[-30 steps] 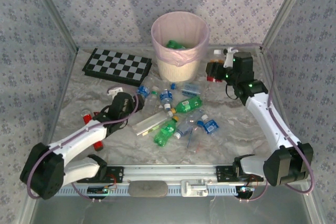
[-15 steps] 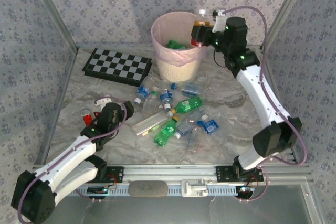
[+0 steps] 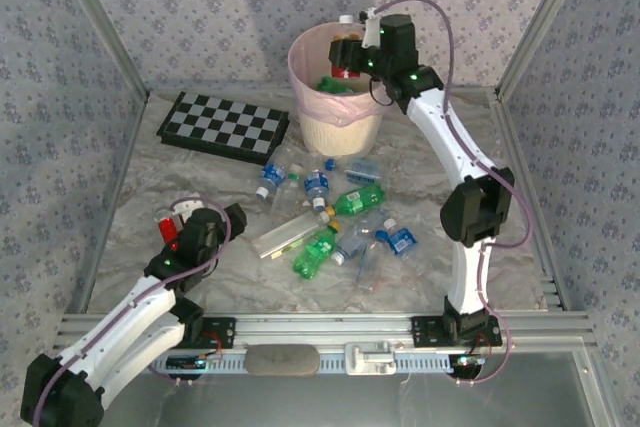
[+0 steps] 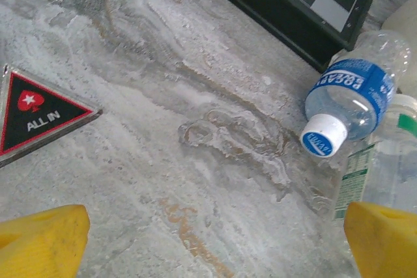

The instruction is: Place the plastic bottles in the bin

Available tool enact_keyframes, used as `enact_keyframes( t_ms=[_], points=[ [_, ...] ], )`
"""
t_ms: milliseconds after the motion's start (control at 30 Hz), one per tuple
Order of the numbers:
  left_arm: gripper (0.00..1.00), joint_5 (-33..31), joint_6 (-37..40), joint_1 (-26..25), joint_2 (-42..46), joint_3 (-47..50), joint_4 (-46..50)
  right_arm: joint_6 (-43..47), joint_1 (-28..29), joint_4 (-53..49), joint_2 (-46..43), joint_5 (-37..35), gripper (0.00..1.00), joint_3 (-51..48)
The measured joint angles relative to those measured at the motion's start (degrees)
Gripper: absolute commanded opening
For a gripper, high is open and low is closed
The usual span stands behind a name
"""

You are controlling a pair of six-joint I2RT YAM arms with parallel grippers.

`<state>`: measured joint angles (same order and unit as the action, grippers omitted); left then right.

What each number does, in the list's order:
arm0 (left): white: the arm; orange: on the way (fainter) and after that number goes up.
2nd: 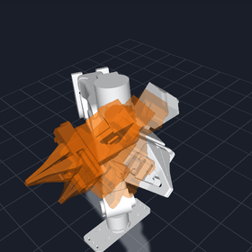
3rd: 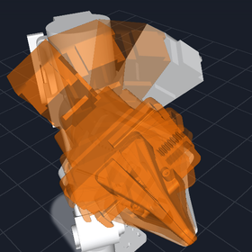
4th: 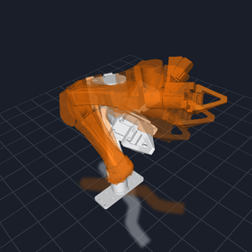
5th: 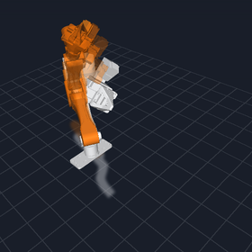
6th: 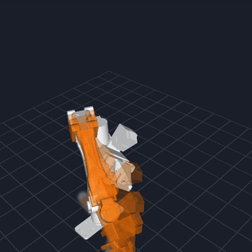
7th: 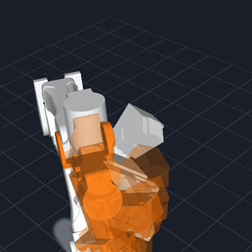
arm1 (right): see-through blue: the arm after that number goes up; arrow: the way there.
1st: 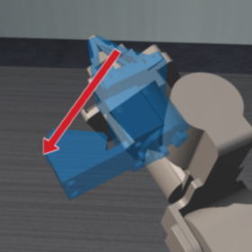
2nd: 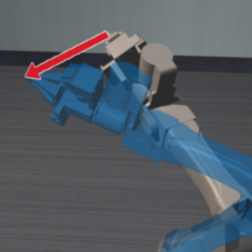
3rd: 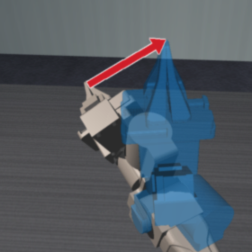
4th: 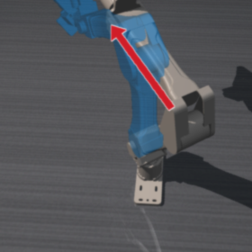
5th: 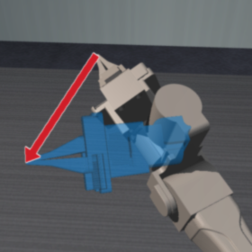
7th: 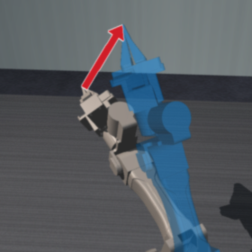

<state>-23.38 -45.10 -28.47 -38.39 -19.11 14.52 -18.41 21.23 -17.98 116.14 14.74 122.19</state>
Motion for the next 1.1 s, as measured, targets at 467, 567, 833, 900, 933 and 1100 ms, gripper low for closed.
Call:
enact_keyframes(
  t_ms=[467, 567, 833, 900, 933, 1100],
  points=[
    [1.0, 1.5, 0.0, 1.5, -0.7, 0.7, 0.3, 2.6, 2.5, -11.4, 9.7, -2.4, 0.56, 12.3],
    [1.0, 1.7, 0.0, 1.5, -0.8, 0.7, 0.3, 2.8, 2.5, -11.6, 9.7, -2.5, 0.6, 12.6],
    [1.0, 1.9, 0.0, 1.5, -0.8, 0.7, 0.3, 3.4, 2.5, -12.3, 9.7, -2.6, 0.83, 13.6],
    [1.0, 2.1, 0.0, 1.7, -0.8, 0.7, 0.3, 3.4, 2.5, -12.5, 9.7, -2.6, 0.83, 14.1],
    [1.0, 2.2, 0.0, 1.7, -0.8, 0.7, 0.3, 3.4, 2.5, -12.6, 9.7, -2.6, 0.83, 14.4],
    [1.0, 2.5, 0.0, 1.9, -0.8, 0.7, 0.3, 3.5, 2.6, -13.2, 9.7, -2.5, 0.83, 16.3]
  ],
)
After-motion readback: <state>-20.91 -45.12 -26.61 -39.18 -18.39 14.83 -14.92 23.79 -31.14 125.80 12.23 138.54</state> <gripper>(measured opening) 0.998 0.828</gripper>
